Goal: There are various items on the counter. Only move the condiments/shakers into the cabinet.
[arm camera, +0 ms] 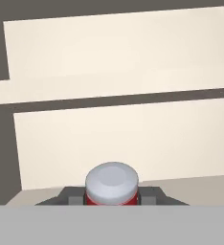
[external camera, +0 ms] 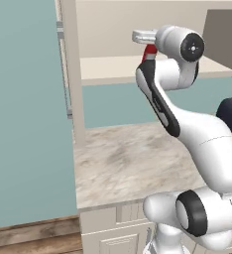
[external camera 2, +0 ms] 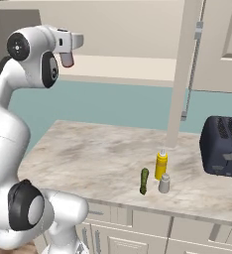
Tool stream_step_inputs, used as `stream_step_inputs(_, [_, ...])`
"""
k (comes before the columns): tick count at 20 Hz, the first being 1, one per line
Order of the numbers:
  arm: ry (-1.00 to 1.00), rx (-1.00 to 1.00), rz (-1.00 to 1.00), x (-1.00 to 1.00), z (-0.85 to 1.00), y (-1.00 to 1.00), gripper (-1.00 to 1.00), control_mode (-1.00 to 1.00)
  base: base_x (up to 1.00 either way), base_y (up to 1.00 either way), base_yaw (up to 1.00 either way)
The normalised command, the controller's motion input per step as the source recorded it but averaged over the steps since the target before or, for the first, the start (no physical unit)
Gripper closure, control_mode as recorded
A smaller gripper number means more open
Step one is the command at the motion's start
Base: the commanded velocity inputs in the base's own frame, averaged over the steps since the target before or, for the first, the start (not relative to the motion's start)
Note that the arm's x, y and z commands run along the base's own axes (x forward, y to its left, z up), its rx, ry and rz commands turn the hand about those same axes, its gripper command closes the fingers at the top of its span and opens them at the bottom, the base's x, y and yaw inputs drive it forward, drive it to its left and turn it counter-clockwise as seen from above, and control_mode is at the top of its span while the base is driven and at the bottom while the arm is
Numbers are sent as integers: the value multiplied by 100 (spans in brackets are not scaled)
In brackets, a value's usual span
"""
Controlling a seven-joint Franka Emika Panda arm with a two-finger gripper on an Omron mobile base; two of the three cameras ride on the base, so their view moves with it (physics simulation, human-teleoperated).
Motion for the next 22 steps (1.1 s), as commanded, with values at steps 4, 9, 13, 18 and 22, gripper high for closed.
stream_step_inputs(4, [4, -4, 0, 53, -12, 0, 100, -100, 0, 0, 0])
stream_step_inputs(9, [8, -6, 0, 42, -25, 0, 100, -100, 0, 0, 0])
stream_step_inputs(13, [3, 0, 0, 42, -22, 0, 100, -100, 0, 0, 0])
stream_step_inputs(18, [0, 0, 0, 18, -38, 0, 100, -100, 0, 0, 0])
stream_step_inputs(22, [0, 0, 0, 6, -31, 0, 100, -100, 0, 0, 0])
